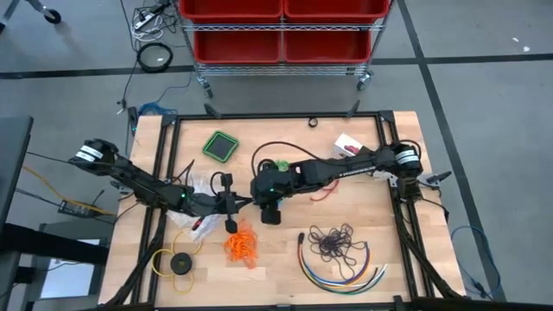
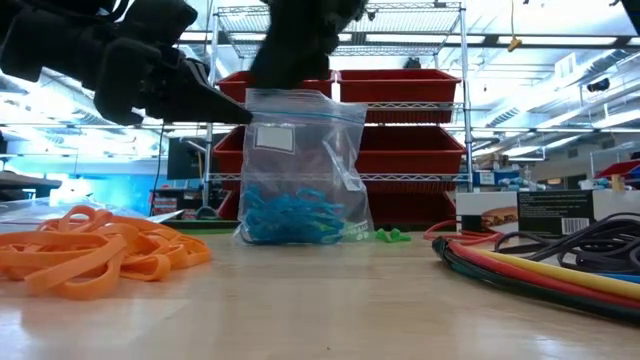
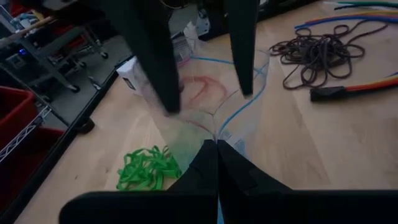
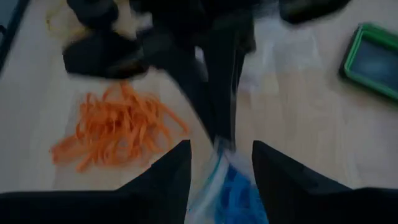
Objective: Sort rubber bands
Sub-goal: Close the transparent zip bag
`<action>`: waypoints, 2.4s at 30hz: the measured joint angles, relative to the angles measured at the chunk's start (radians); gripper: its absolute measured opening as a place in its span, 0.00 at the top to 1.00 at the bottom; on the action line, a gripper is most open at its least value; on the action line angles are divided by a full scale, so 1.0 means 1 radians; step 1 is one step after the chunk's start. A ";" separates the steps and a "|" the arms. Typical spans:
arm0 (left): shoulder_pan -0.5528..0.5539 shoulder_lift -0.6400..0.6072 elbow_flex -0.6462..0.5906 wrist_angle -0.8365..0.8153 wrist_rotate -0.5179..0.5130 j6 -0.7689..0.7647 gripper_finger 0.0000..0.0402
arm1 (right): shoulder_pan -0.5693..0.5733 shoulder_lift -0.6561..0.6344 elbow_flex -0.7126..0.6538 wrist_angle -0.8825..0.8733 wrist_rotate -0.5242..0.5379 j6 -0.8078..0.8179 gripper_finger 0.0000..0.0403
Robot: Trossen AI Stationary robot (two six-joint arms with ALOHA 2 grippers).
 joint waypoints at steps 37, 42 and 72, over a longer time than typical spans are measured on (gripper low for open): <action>0.000 0.000 0.000 0.034 0.074 0.023 1.00 | -0.005 0.027 0.002 -0.111 0.031 -0.008 0.90; 0.000 0.000 0.000 0.032 0.073 0.023 1.00 | -0.005 0.027 0.002 -0.130 0.023 -0.008 0.94; 0.074 0.000 0.000 0.057 0.096 -0.118 0.68 | -0.007 0.027 0.002 -0.170 0.035 0.018 1.00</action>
